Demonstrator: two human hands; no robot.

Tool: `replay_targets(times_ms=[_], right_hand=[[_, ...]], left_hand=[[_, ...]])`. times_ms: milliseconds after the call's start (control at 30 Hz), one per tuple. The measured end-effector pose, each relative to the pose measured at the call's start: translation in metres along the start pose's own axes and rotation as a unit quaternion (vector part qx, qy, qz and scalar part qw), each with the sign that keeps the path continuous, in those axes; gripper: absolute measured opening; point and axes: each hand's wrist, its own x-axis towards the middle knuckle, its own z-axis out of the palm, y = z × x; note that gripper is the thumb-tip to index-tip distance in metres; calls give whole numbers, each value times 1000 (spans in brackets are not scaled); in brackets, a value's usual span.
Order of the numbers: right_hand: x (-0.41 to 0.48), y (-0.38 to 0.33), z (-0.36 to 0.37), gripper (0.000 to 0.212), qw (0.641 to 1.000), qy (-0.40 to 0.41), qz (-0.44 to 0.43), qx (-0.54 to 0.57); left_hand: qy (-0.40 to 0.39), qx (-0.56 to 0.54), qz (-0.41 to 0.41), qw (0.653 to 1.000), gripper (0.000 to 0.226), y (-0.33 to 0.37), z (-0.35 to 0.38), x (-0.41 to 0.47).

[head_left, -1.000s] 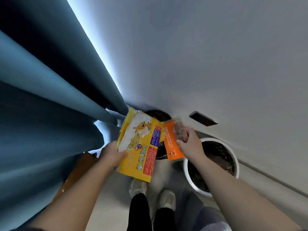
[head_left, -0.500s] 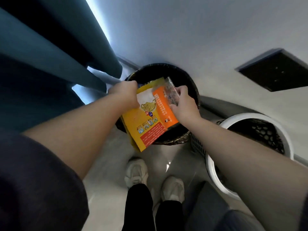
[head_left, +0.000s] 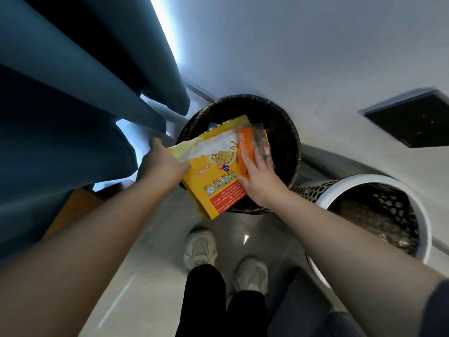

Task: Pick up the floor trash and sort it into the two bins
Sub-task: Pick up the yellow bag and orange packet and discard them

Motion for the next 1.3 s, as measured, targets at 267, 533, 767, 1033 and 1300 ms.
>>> replay_targets(times_ms=[267,533,767,1033,1300], right_hand=[[45,-4,29,68,998,-49,41,24],[35,-11,14,68,998,-19,52,9],[39,-16,22,69,998,-29,21,-53],[26,-18,15,68,997,-27,31,-61],[-137,-59,-62,67,986,38,-13,-159]], left_hand=[[96,-28,121,988,60,-3,21,14],[85,17,143,986,68,-2,10,1],[13,101,168,981,92,-21,24,6],[20,102,163,981,98,-31,30,-2],[121,219,174,952,86,-46,-57,-147]])
